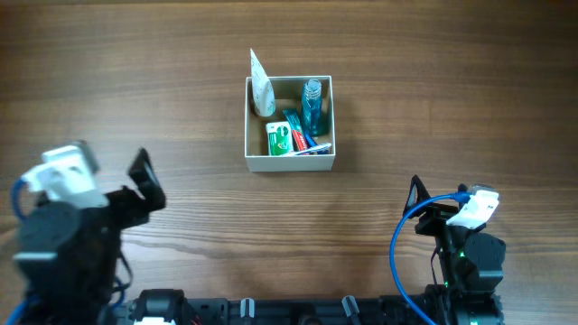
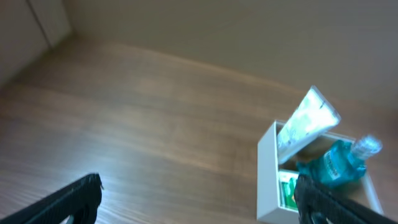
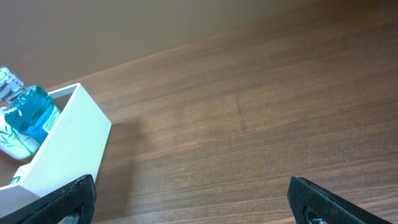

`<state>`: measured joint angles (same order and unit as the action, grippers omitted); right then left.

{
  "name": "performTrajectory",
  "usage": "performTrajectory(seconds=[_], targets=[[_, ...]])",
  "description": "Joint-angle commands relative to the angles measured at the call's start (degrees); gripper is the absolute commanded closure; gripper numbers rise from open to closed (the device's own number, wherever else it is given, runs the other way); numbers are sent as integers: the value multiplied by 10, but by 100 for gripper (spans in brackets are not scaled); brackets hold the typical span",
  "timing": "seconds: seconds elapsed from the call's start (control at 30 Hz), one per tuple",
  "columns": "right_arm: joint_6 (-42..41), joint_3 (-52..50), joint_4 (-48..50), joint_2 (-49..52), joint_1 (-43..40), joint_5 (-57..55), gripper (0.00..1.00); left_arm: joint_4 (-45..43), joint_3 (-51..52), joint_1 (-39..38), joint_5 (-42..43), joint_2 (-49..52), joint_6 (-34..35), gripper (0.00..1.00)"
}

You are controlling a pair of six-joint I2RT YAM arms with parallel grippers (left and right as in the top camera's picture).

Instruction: Pack container

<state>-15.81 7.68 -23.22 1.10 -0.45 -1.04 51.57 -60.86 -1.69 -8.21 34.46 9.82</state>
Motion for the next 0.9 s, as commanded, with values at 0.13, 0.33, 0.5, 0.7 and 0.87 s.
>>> performTrajectory(seconds=[0.13, 0.33, 0.5, 0.7, 0.87], targets=[[-8, 1, 1, -8, -3, 7, 0, -192, 301, 7, 129, -136, 5, 0], [-8, 1, 1, -8, -3, 7, 0, -229, 449, 7, 148, -260, 27, 0], [-8, 1, 1, -8, -3, 7, 0, -229, 508, 8, 148, -331, 42, 0], [-8, 1, 1, -8, -3, 7, 0, -239, 529, 7, 148, -343, 41, 0], [-8, 1, 1, -8, -3, 7, 0, -238, 529, 7, 148, -343, 41, 0]])
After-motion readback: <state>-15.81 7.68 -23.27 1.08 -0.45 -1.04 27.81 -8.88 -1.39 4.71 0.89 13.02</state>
